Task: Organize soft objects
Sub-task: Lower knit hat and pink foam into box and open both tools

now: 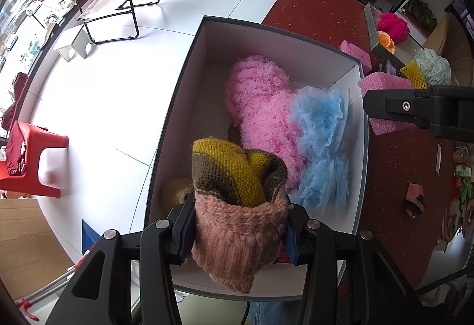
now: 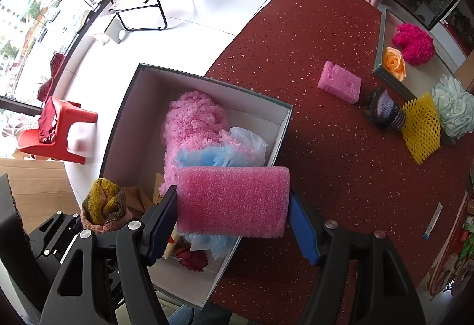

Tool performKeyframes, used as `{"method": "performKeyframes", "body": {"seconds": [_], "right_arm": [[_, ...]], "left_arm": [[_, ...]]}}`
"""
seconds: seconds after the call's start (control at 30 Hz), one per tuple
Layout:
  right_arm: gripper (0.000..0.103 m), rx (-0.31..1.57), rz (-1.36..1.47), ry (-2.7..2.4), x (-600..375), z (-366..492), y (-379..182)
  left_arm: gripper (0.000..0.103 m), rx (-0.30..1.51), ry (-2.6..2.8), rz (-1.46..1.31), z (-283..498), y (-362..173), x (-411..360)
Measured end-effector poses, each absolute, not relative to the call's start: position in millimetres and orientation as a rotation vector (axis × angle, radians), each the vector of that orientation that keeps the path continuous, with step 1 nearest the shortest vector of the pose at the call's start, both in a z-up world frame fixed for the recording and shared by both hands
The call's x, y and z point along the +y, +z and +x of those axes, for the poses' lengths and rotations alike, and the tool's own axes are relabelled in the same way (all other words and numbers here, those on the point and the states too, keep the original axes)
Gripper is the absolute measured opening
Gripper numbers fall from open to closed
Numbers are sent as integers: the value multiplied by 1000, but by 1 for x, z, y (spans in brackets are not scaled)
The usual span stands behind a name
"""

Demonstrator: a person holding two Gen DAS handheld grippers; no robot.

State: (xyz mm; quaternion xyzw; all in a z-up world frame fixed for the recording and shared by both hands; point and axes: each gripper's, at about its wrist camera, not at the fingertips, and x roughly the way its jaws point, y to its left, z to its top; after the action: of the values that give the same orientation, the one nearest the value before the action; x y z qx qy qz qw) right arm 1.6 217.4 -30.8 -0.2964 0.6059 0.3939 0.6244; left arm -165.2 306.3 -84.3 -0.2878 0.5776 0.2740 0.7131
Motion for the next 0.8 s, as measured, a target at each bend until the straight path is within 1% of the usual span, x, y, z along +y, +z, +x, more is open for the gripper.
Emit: {"method": "performKeyframes", "body": {"seconds": [0.8], "right_arm": [[74,1376,-692,900,240,6,-39]], "left_arm": [[48,1300,597,-619,-157,-93,309]]}}
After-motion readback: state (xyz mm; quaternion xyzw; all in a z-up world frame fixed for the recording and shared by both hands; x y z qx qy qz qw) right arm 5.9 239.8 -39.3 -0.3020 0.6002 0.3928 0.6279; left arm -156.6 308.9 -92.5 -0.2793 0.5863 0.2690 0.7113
